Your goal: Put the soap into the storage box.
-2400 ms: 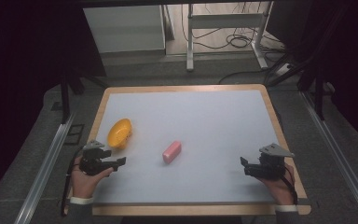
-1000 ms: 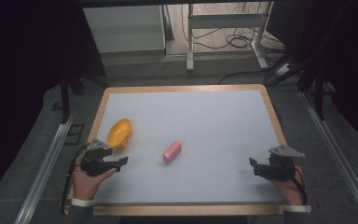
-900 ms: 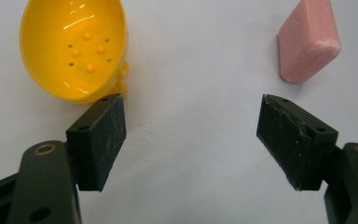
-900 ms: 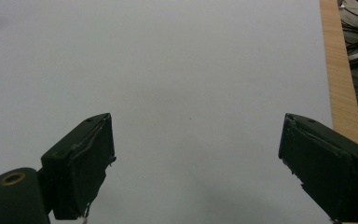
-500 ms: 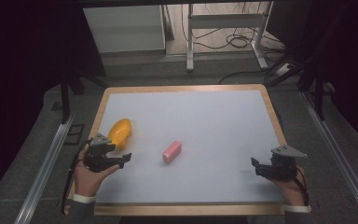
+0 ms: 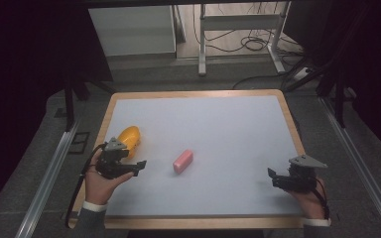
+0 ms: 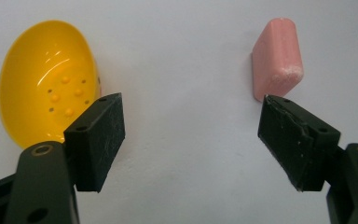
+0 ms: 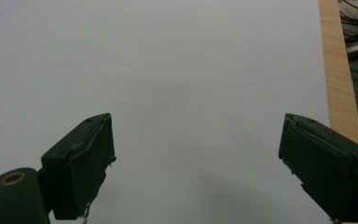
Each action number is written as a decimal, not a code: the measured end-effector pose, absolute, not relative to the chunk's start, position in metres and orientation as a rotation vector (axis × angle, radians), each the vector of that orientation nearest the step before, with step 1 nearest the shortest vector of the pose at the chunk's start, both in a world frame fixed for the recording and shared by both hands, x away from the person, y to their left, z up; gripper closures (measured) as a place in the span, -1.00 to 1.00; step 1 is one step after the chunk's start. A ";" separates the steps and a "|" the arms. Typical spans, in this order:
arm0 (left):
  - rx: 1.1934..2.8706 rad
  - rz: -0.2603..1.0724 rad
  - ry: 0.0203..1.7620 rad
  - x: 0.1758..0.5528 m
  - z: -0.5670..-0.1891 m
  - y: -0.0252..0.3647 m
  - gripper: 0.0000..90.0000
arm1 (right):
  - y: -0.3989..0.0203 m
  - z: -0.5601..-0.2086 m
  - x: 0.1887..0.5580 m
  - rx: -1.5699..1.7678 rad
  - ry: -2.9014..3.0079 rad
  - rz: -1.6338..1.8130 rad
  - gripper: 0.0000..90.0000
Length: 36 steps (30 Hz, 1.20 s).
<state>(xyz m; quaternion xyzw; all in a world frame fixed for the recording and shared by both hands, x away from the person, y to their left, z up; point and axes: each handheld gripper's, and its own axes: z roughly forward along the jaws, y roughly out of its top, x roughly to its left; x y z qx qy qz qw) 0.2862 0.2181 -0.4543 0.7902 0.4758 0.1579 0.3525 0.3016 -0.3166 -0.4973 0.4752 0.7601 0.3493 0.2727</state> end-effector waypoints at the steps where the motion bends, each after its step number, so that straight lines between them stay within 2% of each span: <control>1: 2.053 0.408 1.226 0.287 -0.454 0.216 -0.48 | -0.317 -0.498 0.302 1.279 2.045 0.939 -0.77; 36: 2.147 0.388 1.111 0.302 -0.445 0.168 -0.51 | -0.319 -0.502 0.303 1.296 2.051 0.906 -0.77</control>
